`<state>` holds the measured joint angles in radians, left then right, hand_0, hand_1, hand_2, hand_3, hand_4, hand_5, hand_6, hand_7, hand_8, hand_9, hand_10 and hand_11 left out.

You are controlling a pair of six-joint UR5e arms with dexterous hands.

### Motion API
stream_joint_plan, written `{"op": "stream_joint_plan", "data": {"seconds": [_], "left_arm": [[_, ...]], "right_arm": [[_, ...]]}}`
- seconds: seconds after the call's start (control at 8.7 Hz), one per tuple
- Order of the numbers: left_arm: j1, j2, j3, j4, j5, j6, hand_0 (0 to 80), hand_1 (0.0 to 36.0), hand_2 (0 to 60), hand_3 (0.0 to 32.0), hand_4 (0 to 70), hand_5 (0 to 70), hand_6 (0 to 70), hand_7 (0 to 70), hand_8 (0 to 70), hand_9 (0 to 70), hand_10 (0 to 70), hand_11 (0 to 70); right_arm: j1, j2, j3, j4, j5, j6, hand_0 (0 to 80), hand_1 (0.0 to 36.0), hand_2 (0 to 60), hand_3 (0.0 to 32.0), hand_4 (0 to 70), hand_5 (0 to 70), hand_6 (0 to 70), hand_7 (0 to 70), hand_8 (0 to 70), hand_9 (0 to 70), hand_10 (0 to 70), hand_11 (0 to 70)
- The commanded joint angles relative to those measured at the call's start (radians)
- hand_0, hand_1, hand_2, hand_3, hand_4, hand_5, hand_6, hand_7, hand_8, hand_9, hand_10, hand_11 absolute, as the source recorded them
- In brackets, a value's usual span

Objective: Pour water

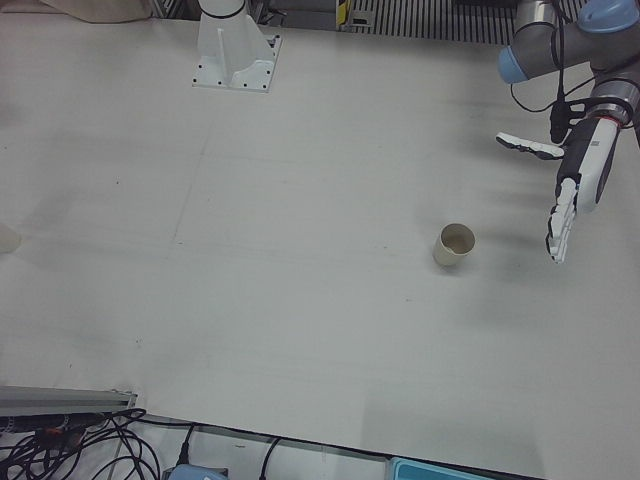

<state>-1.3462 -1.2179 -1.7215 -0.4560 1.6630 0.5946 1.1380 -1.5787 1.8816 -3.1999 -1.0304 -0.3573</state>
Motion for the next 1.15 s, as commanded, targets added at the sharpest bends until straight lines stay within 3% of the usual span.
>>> {"op": "stream_joint_plan", "data": {"seconds": [0.0,0.35,0.58,0.69,0.81,1.04], "left_arm": [[0.054,0.014,0.072,-0.077,-0.012,0.054,46.3,12.5,0.0,8.8,0.0,0.0,0.0,0.0,0.0,0.0,0.0,0.0],[0.087,0.012,0.072,-0.081,-0.018,0.071,46.6,13.2,0.8,8.4,0.0,2.1,0.0,1.5,0.0,0.0,0.0,0.0],[0.135,-0.024,0.104,-0.081,-0.089,0.093,46.9,14.0,1.3,8.2,0.0,3.3,0.0,2.1,0.0,0.0,0.0,0.0],[0.168,-0.085,0.123,-0.049,-0.112,0.041,46.7,13.5,1.4,7.8,0.0,3.1,0.0,2.2,0.0,0.0,0.0,0.0],[0.167,-0.141,0.097,0.036,-0.112,-0.058,46.4,12.9,1.2,6.6,0.0,4.1,0.0,3.2,0.0,0.0,0.0,0.3],[0.168,-0.193,-0.033,0.161,-0.112,-0.090,47.8,14.3,0.1,5.0,0.0,7.3,0.0,4.0,0.0,0.0,0.0,0.0]], "right_arm": [[-0.015,0.028,-0.021,0.000,0.000,-0.003,46.2,12.8,3.4,5.8,0.0,7.3,0.0,0.0,0.0,0.0,0.0,0.0],[-0.043,0.029,-0.021,-0.001,0.003,-0.002,46.1,12.8,3.7,5.6,0.0,7.7,0.0,0.0,0.0,0.0,0.0,0.0],[-0.050,0.028,-0.021,-0.001,0.003,-0.003,46.1,12.7,3.5,6.2,0.0,7.8,0.0,0.0,0.0,0.0,0.0,0.0],[-0.052,0.029,-0.021,-0.001,0.001,-0.002,46.1,12.7,3.4,6.4,0.0,8.3,0.0,0.0,0.0,0.0,0.0,0.0],[-0.050,0.028,-0.022,-0.001,0.001,-0.003,46.1,12.7,3.6,6.0,0.0,8.2,0.0,0.0,0.0,0.0,0.0,0.0],[-0.056,0.032,-0.035,-0.001,0.001,-0.005,46.2,12.8,3.8,5.4,0.0,8.4,0.0,0.3,0.0,0.0,0.0,0.0]]}}
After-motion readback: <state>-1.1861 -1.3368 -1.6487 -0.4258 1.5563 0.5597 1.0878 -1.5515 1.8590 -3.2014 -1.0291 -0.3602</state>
